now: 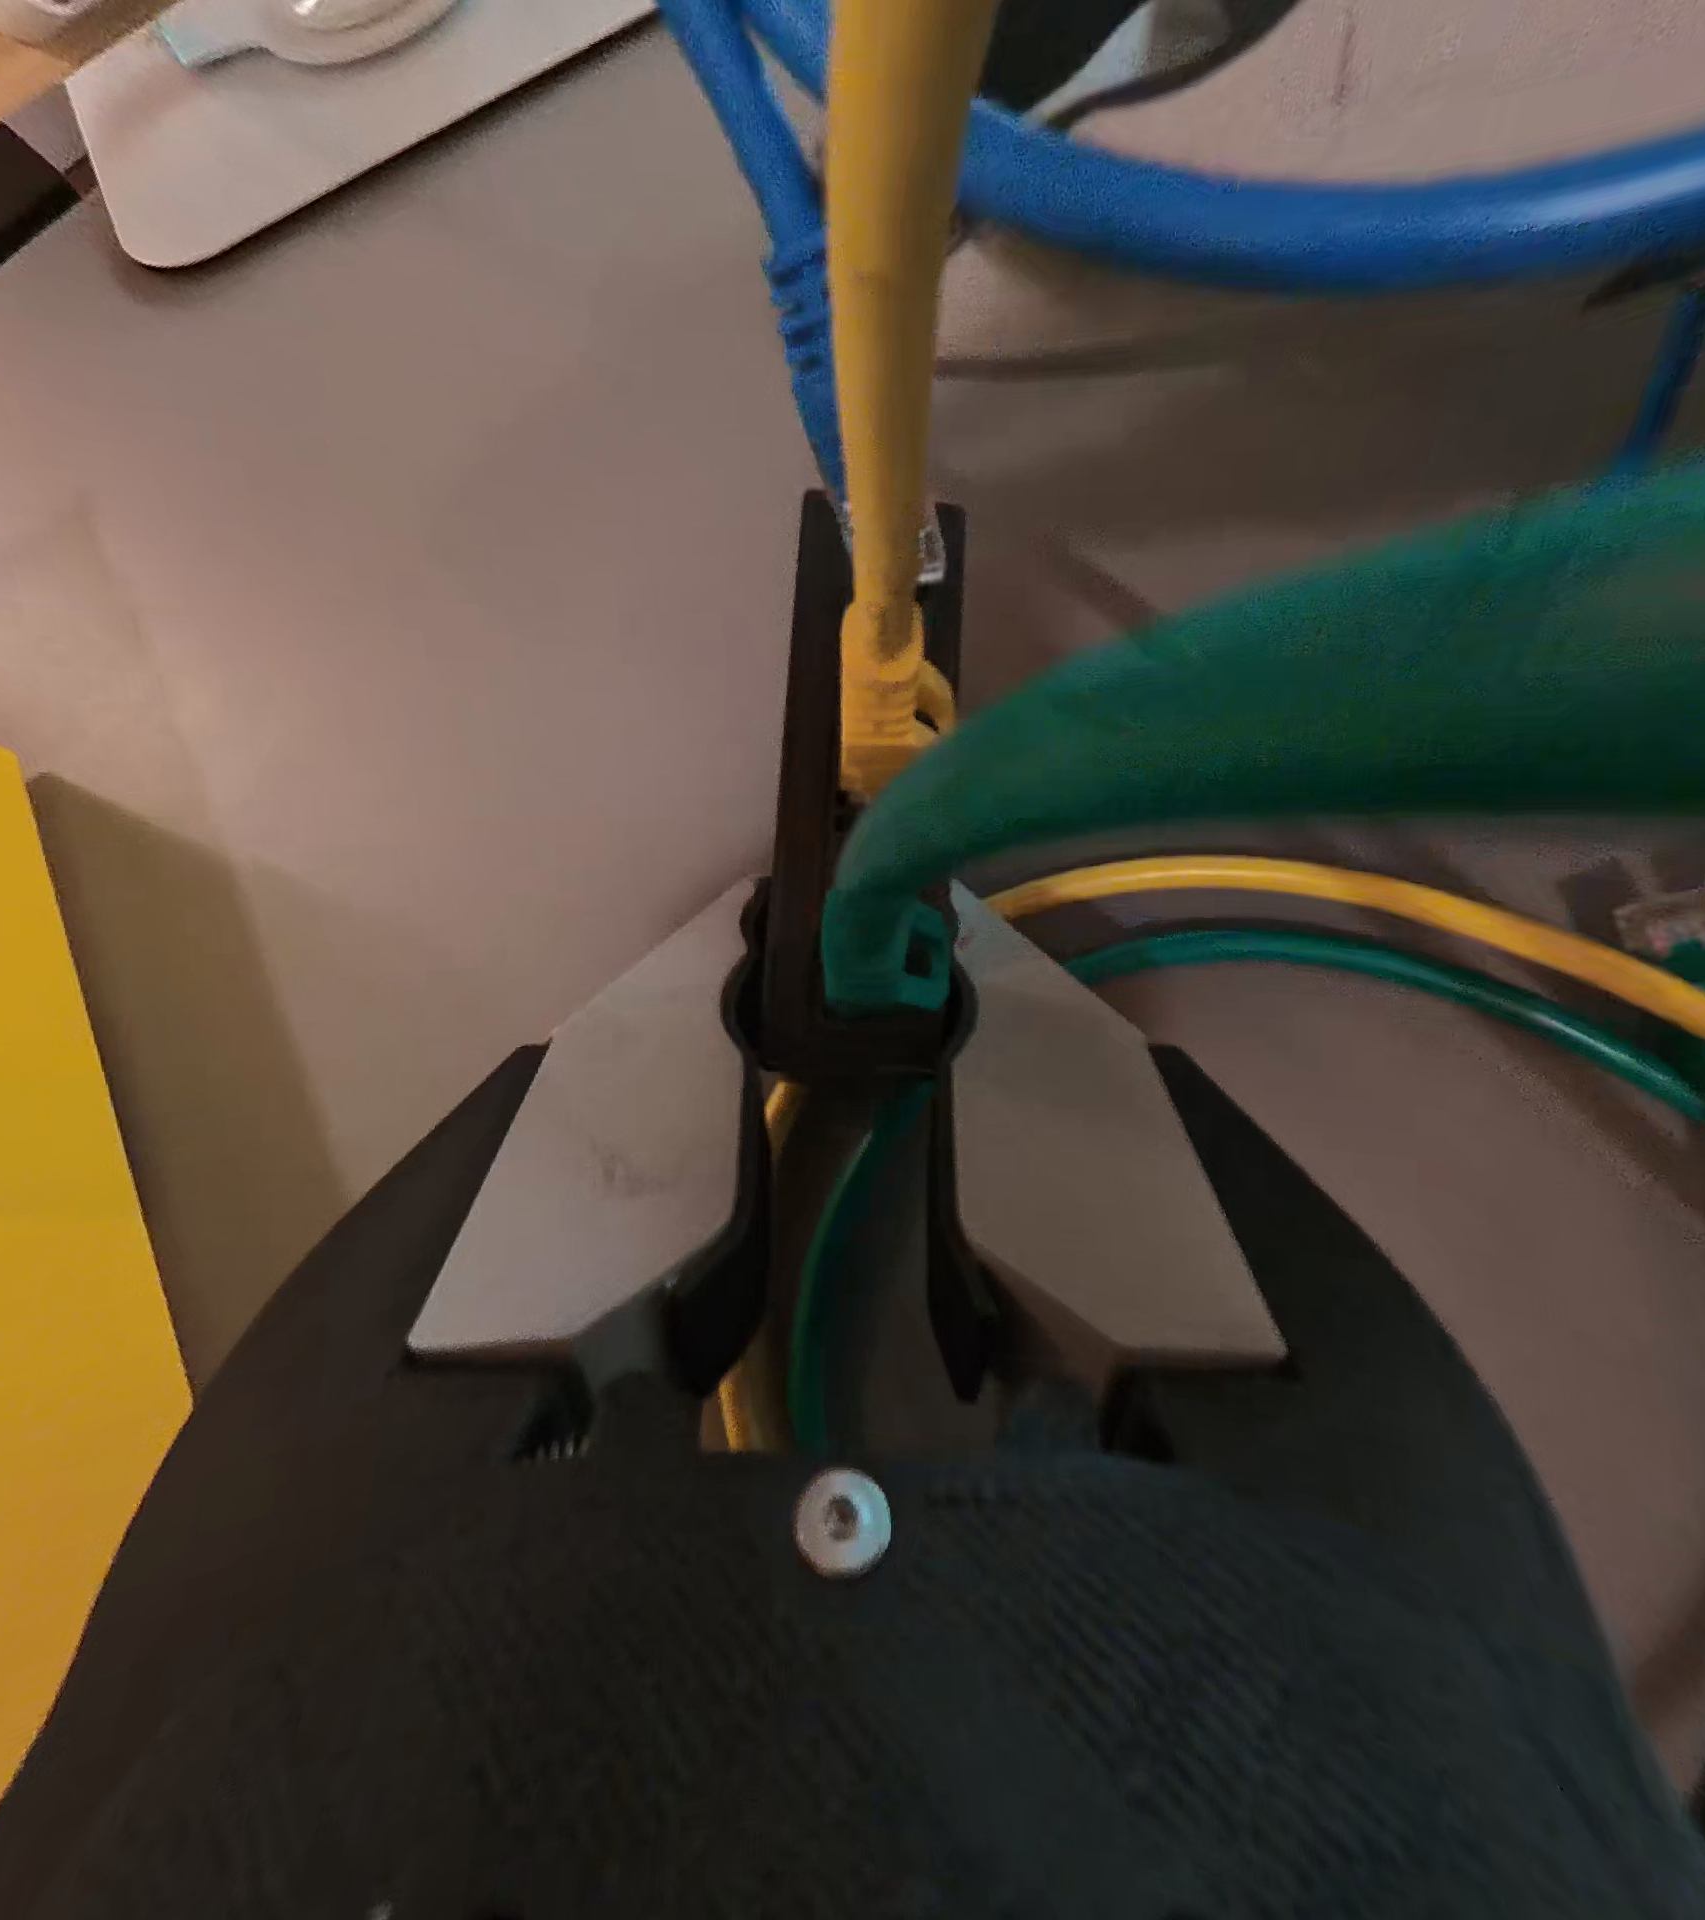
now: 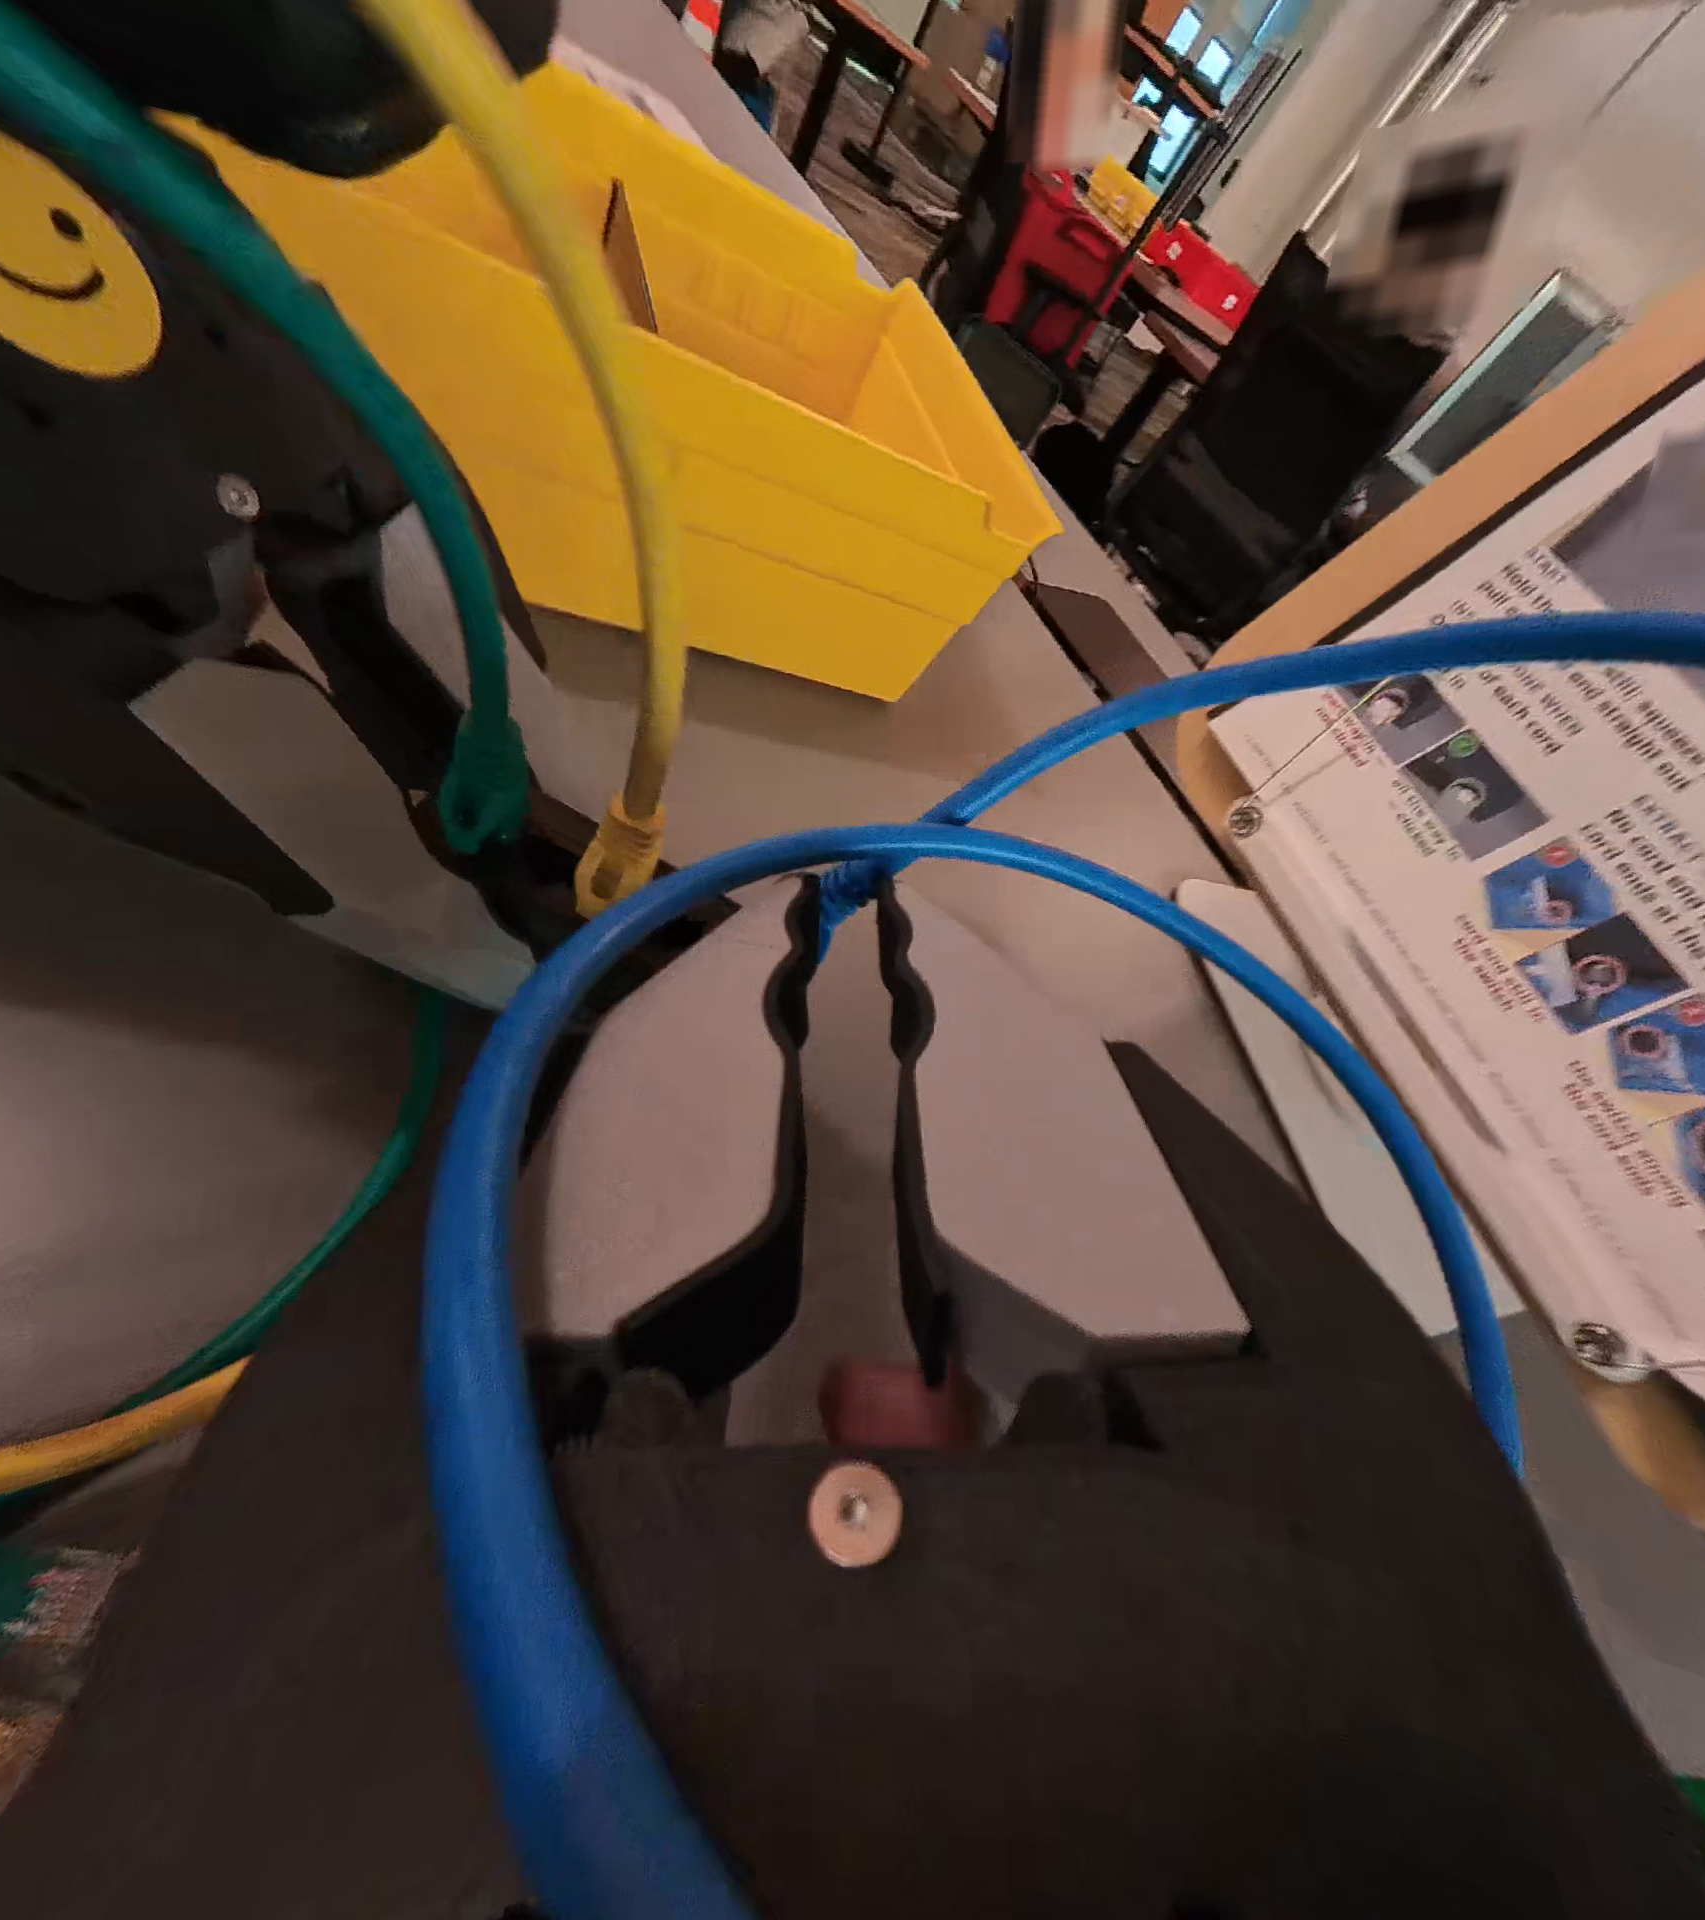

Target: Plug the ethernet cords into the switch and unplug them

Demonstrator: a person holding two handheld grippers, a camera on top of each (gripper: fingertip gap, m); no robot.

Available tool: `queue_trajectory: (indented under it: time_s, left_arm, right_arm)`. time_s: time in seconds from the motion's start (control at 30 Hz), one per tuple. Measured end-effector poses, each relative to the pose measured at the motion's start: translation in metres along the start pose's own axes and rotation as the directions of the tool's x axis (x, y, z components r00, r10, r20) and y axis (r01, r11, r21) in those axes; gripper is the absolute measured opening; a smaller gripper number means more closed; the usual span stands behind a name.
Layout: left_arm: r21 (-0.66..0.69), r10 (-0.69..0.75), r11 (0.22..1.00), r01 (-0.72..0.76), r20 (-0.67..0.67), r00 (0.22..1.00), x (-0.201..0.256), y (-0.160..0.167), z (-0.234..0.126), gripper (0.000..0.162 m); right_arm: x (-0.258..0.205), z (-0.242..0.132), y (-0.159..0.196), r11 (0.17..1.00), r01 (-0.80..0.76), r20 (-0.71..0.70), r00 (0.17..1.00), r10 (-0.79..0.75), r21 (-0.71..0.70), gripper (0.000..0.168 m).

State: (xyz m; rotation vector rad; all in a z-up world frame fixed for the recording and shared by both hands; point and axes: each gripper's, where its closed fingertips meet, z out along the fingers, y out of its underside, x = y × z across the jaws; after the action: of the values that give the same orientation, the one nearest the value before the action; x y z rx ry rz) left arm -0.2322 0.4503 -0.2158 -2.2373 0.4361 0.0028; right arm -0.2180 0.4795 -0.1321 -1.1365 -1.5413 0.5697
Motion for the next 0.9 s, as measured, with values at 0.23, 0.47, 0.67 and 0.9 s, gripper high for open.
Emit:
queue_trajectory:
  time_s: [0.23,0.47,0.67,0.9]
  left_arm:
    - [0.004,-0.014,1.0,0.014,-0.026,1.0,0.003,0.0,0.0,0.027]
    - [-0.009,0.033,0.999,-0.033,0.054,0.998,0.003,-0.008,0.013,0.031]
    - [0.021,-0.006,1.0,0.003,0.109,0.994,-0.001,-0.023,0.014,0.059]
    - [0.05,0.056,0.997,-0.058,0.039,0.998,0.013,-0.022,-0.014,0.086]
  right_arm:
    - [0.001,0.0,-0.001,0.997,-0.077,0.022,0.997,0.076,0.023,0.007]
    - [0.025,-0.012,-0.008,0.888,-0.441,0.172,0.892,0.418,0.129,0.007]
    - [0.055,-0.025,-0.005,0.711,-0.677,0.277,0.732,0.623,0.19,0.007]
    - [0.069,-0.033,-0.005,0.552,-0.811,0.39,0.58,0.715,0.193,0.007]
